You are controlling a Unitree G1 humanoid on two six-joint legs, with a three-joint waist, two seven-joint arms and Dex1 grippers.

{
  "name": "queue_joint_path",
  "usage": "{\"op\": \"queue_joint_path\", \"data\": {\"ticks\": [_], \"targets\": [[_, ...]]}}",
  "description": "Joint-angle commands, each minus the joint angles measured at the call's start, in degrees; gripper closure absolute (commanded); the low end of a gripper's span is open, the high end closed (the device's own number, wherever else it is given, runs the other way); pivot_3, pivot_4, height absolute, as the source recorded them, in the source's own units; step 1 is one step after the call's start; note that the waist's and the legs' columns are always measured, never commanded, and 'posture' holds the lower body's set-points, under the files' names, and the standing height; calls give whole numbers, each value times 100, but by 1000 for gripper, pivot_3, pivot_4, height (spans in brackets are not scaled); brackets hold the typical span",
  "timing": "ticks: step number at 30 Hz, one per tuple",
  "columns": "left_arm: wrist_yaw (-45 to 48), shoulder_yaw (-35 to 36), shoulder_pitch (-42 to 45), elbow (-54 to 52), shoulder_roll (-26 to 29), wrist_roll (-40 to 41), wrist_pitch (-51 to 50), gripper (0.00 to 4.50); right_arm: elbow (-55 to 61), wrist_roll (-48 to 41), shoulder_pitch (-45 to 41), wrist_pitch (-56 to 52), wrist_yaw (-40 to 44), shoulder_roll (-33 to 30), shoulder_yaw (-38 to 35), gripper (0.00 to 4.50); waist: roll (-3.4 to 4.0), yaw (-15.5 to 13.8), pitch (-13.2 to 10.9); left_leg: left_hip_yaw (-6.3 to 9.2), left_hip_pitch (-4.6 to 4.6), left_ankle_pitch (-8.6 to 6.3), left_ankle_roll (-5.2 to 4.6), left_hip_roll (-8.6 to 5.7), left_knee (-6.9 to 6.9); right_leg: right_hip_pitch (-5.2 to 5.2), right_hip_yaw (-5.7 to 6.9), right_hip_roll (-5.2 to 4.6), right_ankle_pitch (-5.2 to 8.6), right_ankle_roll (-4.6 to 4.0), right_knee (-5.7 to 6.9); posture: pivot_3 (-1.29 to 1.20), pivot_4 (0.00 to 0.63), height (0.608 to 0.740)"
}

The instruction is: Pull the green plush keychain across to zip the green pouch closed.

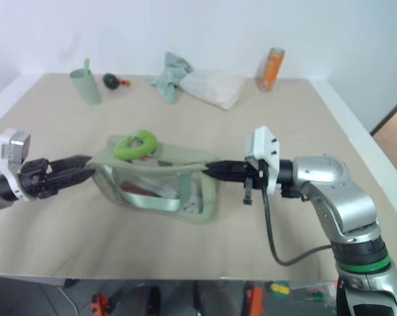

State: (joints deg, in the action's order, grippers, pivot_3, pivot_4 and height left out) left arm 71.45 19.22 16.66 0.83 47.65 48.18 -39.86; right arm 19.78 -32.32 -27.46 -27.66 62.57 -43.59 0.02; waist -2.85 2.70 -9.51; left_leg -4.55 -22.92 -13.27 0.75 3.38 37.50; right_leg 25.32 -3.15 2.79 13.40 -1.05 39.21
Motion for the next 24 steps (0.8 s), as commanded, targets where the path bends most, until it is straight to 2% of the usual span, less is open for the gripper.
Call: {"op": "queue_joint_path", "data": {"ticks": [1,2,4,11,16,20,21,24], "targets": [[35,-25,79,95,-43,-50,84,1464,197,-54,-20,-18,-25,-59,-93,4500,0,0,0,0,0,0,0,0,0,0,0,0,0,0,0,0,150,740],[43,-53,86,154,-66,-85,110,1464,212,-59,-5,-29,-33,-70,-107,4500,0,0,0,0,0,0,0,0,0,0,0,0,0,0,0,0,150,740],[18,-60,157,278,-117,-61,49,1985,232,-73,19,-41,-36,-86,-131,4500,0,-1,0,0,0,0,0,-1,0,-1,0,-1,0,0,0,0,150,740],[37,17,227,196,-178,55,10,4388,237,-224,32,-241,-72,-125,-200,4500,0,3,0,0,-2,0,0,-1,1,0,-1,-1,0,0,0,0,150,740],[46,-37,158,36,-209,-10,87,4452,176,-88,43,-179,-142,-114,-146,4500,0,1,0,1,-2,0,0,-1,0,0,0,-1,0,0,0,0,150,740],[46,-53,173,-15,-219,-17,103,4452,154,-385,62,-440,-53,-163,-242,4500,0,0,0,1,-3,0,0,-3,0,0,0,-3,0,0,0,0,150,740],[47,-54,176,-23,-223,-17,101,4500,149,-465,53,-533,-42,-194,-276,3816,0,0,0,0,-3,0,0,-4,0,0,-1,-3,0,1,0,0,150,740],[60,-61,173,-49,-228,-23,104,4500,132,-657,9,-750,-72,-253,-399,2933,0,-1,0,1,-4,0,0,-5,1,0,-1,-5,0,0,0,0,150,740]]}}
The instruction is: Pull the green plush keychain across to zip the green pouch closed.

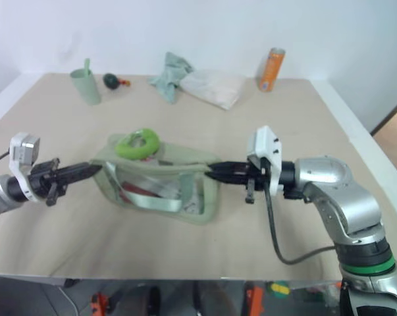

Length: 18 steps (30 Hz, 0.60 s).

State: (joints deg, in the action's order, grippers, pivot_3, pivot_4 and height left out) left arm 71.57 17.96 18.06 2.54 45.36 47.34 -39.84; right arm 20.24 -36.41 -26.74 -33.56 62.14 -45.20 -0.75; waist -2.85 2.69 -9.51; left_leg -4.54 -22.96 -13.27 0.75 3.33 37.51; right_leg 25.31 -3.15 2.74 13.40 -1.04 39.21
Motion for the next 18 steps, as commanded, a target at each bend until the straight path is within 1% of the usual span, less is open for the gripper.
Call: {"op": "queue_joint_path", "data": {"ticks": [1,4,5,6,7,8,9,11,13,15,17,18], "targets": [[51,64,32,-231,-2,63,101,4500,95,-320,-62,-227,-10,-139,-373,2558,0,-1,0,0,0,0,0,0,0,0,0,0,0,0,0,0,150,740],[51,66,35,-257,-16,71,97,4500,129,-547,-41,-441,-16,-234,-569,1567,0,-5,0,1,-2,0,0,-3,0,0,0,-3,0,0,0,0,150,740],[47,65,38,-268,-22,74,93,4500,144,-618,-29,-508,-71,-251,-661,1103,0,-5,0,1,-3,0,0,-4,0,0,0,-4,0,1,-1,0,150,740],[43,64,40,-277,-27,77,89,4500,173,-641,-1,-518,-115,-271,-748,964,0,-5,0,0,-3,0,0,-4,0,0,0,-4,0,1,-1,0,150,740],[40,63,40,-287,-34,80,86,4500,217,-906,33,-681,-57,-331,-920,456,0,-6,0,0,-3,0,0,-5,0,0,-1,-5,0,1,-1,0,150,740],[38,59,49,-289,-38,78,83,4500,251,-1188,46,-819,25,-389,-1094,105,-1,-10,0,1,-4,0,0,-6,0,0,0,-5,0,1,-1,0,150,740],[37,56,53,-293,-41,75,81,4500,263,-1455,34,-924,86,-421,-1266,46,0,-12,-1,3,-5,0,0,-6,0,0,1,-5,0,1,-2,0,150,740],[40,52,57,-295,-42,69,76,4500,56,-2088,-205,-1134,-61,-346,-1683,46,-1,-7,-1,4,-6,0,-1,-7,0,0,1,-5,1,1,-2,0,150,740],[45,50,58,-293,-44,67,76,4500,-79,-2380,-422,-1191,-191,-281,-1853,46,0,2,-1,2,-6,0,-1,-7,0,0,-1,-5,0,2,-2,0,150,740],[36,39,58,-301,-62,64,83,4500,-106,-2114,-757,-986,-426,-92,-1600,46,0,8,-1,1,-2,0,-1,-6,1,-1,-2,-3,-3,5,-2,0,150,740],[30,26,60,-321,-84,72,78,4500,-143,-1430,-1098,-544,-588,107,-1094,46,0,6,-1,5,-1,1,-3,-3,2,-2,0,0,-5,8,-2,0,150,740],[24,16,65,-328,-96,69,76,4500,-210,-945,-1247,-222,-614,174,-777,46,1,11,0,6,0,1,-3,-3,2,-2,2,0,-5,8,-2,0,150,740]]}}
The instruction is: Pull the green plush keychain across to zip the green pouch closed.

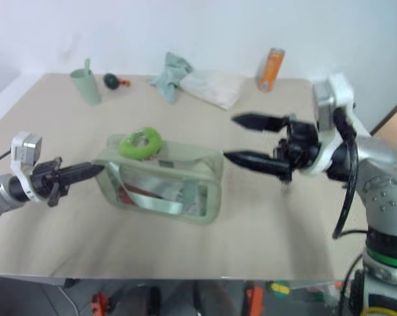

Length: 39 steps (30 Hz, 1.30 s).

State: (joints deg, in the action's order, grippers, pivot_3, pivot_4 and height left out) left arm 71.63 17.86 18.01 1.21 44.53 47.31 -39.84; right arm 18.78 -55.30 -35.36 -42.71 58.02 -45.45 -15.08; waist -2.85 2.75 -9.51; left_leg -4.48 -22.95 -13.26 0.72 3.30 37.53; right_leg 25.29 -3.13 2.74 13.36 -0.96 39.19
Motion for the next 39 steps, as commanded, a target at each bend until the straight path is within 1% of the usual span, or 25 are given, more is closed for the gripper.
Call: {"op": "queue_joint_path", "data": {"ticks": [1,3,5,9,16,21,29,39], "targets": [[13,18,73,-210,-25,71,75,4500,-162,1511,-540,1091,-160,236,1039,46,1,-1,0,-5,1,1,-1,2,0,2,-2,1,-2,2,0,0,150,740],[1,11,78,-237,-44,74,60,4500,-383,2372,-813,1811,-3,310,1626,46,1,-4,0,-3,-3,1,-2,1,0,4,0,0,-1,1,0,0,150,740],[-16,9,84,-275,-58,91,43,4500,-686,2948,-1079,2423,172,403,2008,46,2,-6,-1,-7,-12,1,-2,-1,0,11,-3,-4,0,-1,0,0,150,740],[-73,38,55,-385,-86,139,13,4500,-1206,3522,-1477,3293,487,614,2331,46,2,-18,-1,-6,-28,-4,-5,-10,0,17,-2,-13,6,-6,-5,0,150,740],[-232,134,-118,-647,-118,206,7,4500,-1647,3944,-1827,4047,1086,875,2697,46,2,-22,-1,-4,-30,-10,-6,-17,3,16,-1,-22,10,-9,-6,0,150,740],[-320,152,-142,-802,-163,243,26,4500,-1953,4308,-1963,4577,1343,1055,2946,46,2,-21,-1,-2,-26,-8,-5,-15,6,13,3,-20,6,-13,-2,0,150,740],[-441,143,-63,-1072,-192,403,7,4500,-2374,4740,-2172,5139,1315,1425,3118,46,2,-22,-1,-2,-27,-7,-4,-16,6,13,2,-22,5,-15,-2,0,150,740],[-488,36,-142,-1085,-240,334,62,4500,-2502,4840,-2280,5248,1358,1719,3118,46,2,-22,-1,-2,-27,-6,-3,-16,7,13,3,-22,2,-20,-2,0,150,740]]}}
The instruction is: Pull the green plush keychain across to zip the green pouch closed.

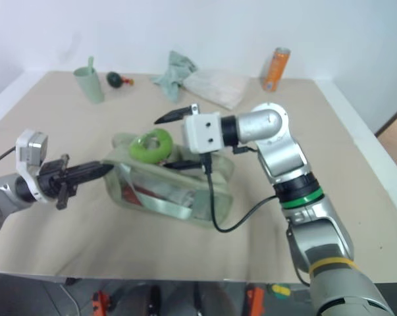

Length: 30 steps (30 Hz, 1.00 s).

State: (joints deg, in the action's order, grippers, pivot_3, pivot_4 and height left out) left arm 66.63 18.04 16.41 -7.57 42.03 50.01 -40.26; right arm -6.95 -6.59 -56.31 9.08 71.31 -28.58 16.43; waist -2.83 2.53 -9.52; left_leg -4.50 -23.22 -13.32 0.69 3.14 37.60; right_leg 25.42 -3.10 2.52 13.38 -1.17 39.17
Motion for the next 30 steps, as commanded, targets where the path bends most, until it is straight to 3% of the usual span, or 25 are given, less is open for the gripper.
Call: {"op": "queue_joint_path", "data": {"ticks": [1,18,19,30], "targets": [[10,20,-1,-188,7,52,104,4500,69,-35,-188,66,30,45,-44,46,0,-1,0,1,0,0,0,0,0,0,0,0,0,0,0,0,150,740],[-97,14,-187,-31,-88,40,106,4500,135,-100,-232,-22,-47,58,-152,46,0,-1,0,-1,0,0,0,-1,2,-1,-1,-2,-1,-3,0,0,150,740],[-100,13,-181,-31,-88,38,107,4500,137,-106,-231,-25,-47,61,-154,586,0,-1,0,-1,0,0,0,-1,2,-1,-1,-2,-2,-3,0,0,150,740],[-166,28,-231,-116,-143,63,110,4500,123,-240,-194,-115,48,90,-144,4269,0,-1,0,-1,0,0,0,-1,2,-1,-1,-2,-2,-4,0,0,150,740]]}}
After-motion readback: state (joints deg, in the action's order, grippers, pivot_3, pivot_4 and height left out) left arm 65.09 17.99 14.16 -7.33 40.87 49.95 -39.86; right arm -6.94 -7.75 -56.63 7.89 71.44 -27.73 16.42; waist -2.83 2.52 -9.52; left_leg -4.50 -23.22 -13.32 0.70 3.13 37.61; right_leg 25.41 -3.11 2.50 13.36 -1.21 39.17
